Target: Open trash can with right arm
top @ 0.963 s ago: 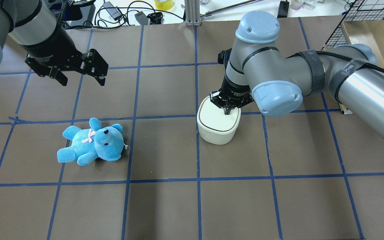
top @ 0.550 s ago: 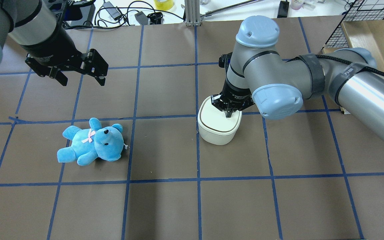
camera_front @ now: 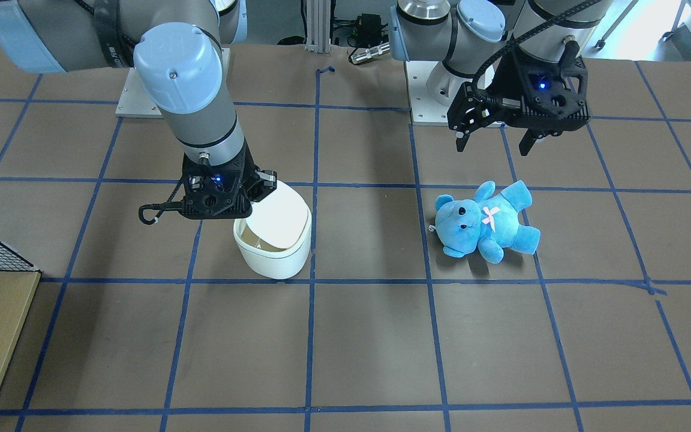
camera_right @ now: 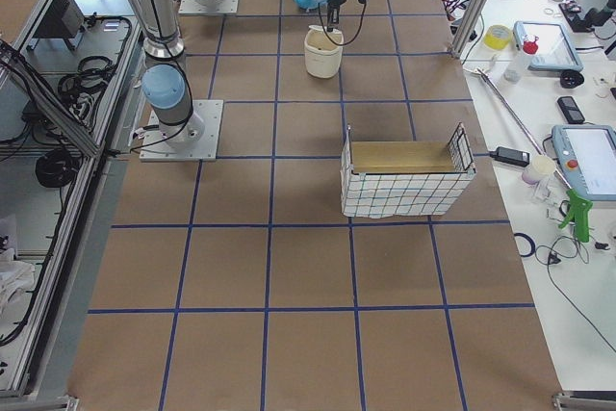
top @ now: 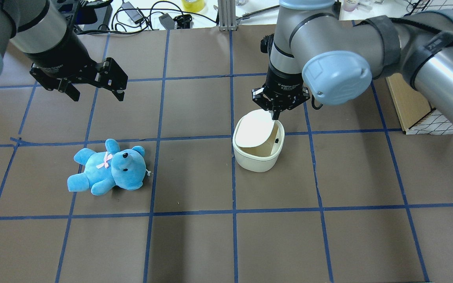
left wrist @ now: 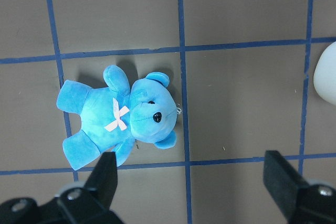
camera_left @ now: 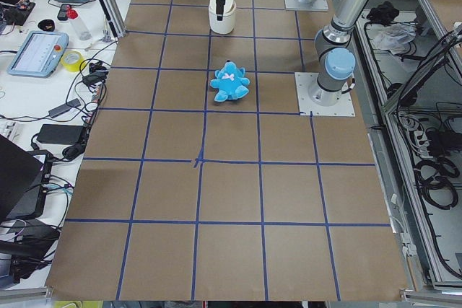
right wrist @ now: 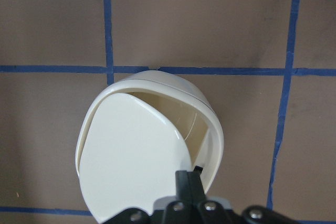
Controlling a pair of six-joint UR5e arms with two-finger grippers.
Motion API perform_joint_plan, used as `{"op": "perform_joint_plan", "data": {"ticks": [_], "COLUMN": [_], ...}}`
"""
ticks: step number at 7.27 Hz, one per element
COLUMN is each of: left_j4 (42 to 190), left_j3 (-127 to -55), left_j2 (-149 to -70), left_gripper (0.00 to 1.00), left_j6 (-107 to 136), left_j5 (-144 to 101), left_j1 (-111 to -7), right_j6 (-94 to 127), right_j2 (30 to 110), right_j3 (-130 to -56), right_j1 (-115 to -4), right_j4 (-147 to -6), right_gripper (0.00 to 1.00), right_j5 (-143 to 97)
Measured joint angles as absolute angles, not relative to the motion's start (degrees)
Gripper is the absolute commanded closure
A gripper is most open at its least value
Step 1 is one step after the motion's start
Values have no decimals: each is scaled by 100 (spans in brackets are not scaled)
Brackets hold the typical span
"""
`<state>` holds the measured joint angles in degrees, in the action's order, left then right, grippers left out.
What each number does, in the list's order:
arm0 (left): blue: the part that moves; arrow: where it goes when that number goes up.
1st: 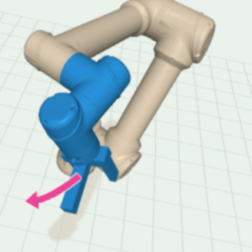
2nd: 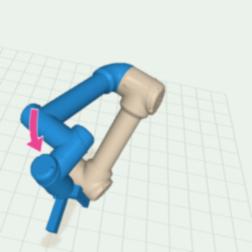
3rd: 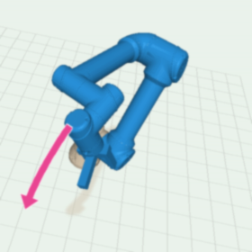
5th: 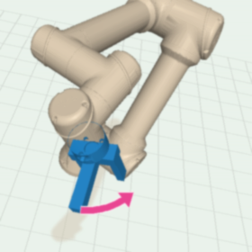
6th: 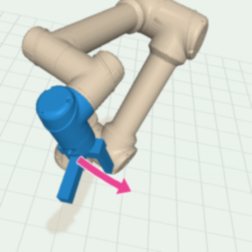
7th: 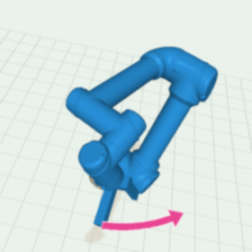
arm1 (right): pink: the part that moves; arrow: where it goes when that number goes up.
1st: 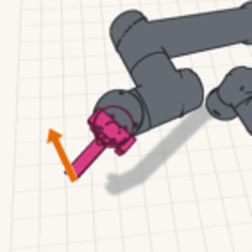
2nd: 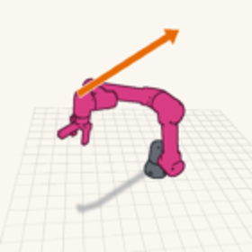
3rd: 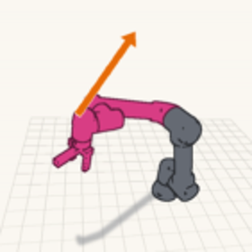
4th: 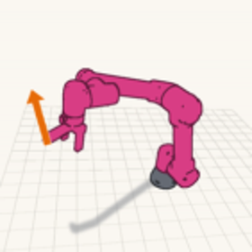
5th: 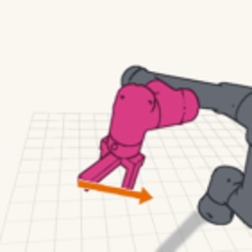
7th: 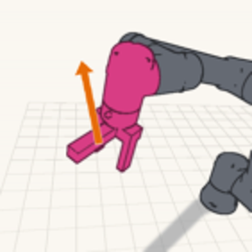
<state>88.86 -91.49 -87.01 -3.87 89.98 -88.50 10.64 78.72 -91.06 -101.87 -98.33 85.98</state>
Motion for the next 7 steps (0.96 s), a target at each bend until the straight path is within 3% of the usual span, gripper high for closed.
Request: {"op": "perform_joint_plan", "data": {"ticks": [1, 2, 3, 5, 7], "left_j4": [8886, 8886, 8886, 8886, 8886], "left_j3": [-9149, -9149, -9149, -9149, -9149], "left_j2": [-8701, -8701, -8701, -8700, -8699], "left_gripper": [0, 0, 0, 0, 0], "left_j6": [-385, -383, -384, -386, -387], "left_j5": [8999, 9000, 8998, 8998, 9000], "left_j1": [-8850, -8850, -8851, -8850, -8850], "right_j6": [1059, 1027, 864, 178, -287], "right_j2": [7902, 7942, 7967, 8052, 8157], "right_j3": [-8737, -8381, -8079, -7792, -7726], "right_j1": [-10161, -10130, -10081, -9744, -9358], "right_j4": [-9327, -8855, -8504, -8286, -8263], "right_gripper": [89, 48, 17, 1, 0], "right_j5": [8668, 8824, 9017, 9205, 9197]}}
